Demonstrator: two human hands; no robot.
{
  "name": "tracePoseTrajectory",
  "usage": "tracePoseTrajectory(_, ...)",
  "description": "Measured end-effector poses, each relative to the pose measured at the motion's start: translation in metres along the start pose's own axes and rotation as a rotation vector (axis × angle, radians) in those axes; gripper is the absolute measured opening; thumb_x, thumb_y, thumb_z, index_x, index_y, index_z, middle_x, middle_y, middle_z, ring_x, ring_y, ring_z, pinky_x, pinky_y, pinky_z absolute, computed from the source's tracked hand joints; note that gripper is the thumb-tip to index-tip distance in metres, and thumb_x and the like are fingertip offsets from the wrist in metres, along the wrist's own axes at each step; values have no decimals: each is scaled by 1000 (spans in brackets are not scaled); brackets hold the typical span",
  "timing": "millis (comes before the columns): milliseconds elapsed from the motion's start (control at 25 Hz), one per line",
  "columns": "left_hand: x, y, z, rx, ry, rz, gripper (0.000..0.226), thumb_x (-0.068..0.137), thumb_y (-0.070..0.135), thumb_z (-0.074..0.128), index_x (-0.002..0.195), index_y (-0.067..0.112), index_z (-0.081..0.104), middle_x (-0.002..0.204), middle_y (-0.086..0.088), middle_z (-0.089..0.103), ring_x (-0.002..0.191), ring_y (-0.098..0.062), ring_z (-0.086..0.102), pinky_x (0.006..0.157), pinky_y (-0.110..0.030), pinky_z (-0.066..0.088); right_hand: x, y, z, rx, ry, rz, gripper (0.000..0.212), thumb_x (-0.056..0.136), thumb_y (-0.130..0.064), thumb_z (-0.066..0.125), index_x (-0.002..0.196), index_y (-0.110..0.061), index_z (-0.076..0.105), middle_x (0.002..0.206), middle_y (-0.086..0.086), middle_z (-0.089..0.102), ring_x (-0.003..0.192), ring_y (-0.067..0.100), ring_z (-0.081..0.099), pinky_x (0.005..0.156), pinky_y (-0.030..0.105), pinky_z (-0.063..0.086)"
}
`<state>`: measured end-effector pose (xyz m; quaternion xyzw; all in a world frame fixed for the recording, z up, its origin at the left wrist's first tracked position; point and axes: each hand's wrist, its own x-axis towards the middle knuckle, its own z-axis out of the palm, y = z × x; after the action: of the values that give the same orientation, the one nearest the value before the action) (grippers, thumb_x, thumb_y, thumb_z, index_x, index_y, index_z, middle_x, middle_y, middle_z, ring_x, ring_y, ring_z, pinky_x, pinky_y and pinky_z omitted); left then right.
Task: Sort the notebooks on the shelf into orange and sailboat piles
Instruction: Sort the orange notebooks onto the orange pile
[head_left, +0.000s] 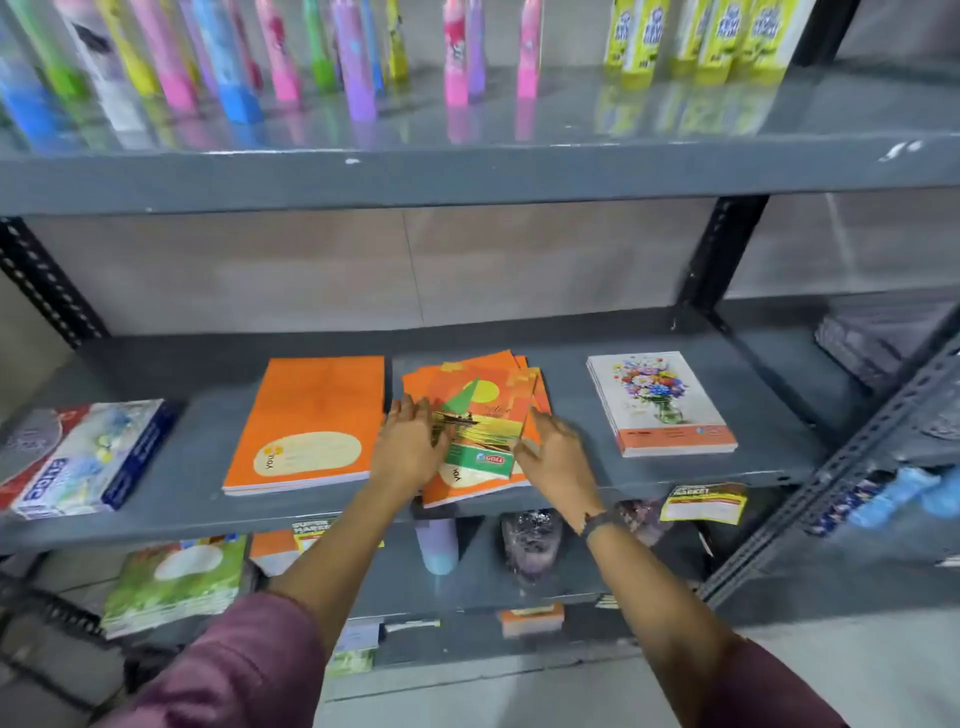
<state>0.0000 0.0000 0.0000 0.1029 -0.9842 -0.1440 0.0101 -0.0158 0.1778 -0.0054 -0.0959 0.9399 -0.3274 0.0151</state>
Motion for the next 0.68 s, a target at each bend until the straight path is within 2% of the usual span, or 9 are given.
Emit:
tracePoseTrajectory(120,12,6,9,4,22,-58,49,89,41,45,121,4,50,126,-20,57,120,-38,46,97,-45,42,13,3,2,-46,-35,24,67,91,-41,52,144,-6,32,150,14,40,136,34,35,111,42,34)
tracePoseTrajectory(200,17,13,16,-23,76,-115,46,84,42,52,111,5,57,115,-19,63,111,-39,50,90,-43,45,21,4,2,-76,-87,19,69,90,-44,51,145,-8,30,150,11,40,135,34,34,108,43,35)
tracePoseTrajectory(280,18,21,22,-121,130,-202,50,77,45,61,107,5,59,109,-21,64,108,-40,51,89,-41,44,29,8,3,-60,-70,34,67,89,-41,54,145,-10,32,147,12,44,133,34,36,106,41,36)
tracePoseTrajectory(360,19,32,25,-309,141,-352,49,72,43,68,101,4,61,104,-21,65,106,-39,54,85,-39,45,35,12,2,22,-39,82,63,87,-36,57,143,-11,38,141,14,51,131,34,41,107,39,35)
tracePoseTrajectory(440,19,41,25,-523,125,-454,39,71,36,71,92,3,66,96,-18,69,97,-36,60,77,-37,48,43,16,-1,130,-18,156,58,86,-32,60,138,-12,45,132,14,59,126,33,47,106,38,35)
tracePoseTrajectory(520,17,58,19,-829,66,-484,26,74,25,70,84,1,68,81,-17,67,76,-31,63,64,-37,46,52,22,-12,223,37,220,53,84,-29,62,133,-15,50,124,13,65,119,34,55,101,40,44)
tracePoseTrajectory(600,18,88,10,-1228,-23,-549,15,79,11,66,85,-2,62,62,-14,59,46,-21,56,44,-25,40,58,34,-32,265,151,270,46,83,-26,62,128,-19,55,114,11,68,107,34,62,86,37,52)
tracePoseTrajectory(640,20,105,8,-1361,-95,-602,13,81,10,65,87,1,57,56,-8,56,37,-15,52,37,-20,38,60,41,-45,290,237,285,41,83,-23,62,124,-19,59,109,11,70,102,34,64,82,36,53)
tracePoseTrajectory(680,24,124,9,-1434,-172,-641,19,82,13,65,91,5,50,56,-4,52,37,-11,51,36,-18,38,62,51,-61,290,335,292,36,83,-20,62,119,-18,63,106,12,71,100,35,64,82,37,53)
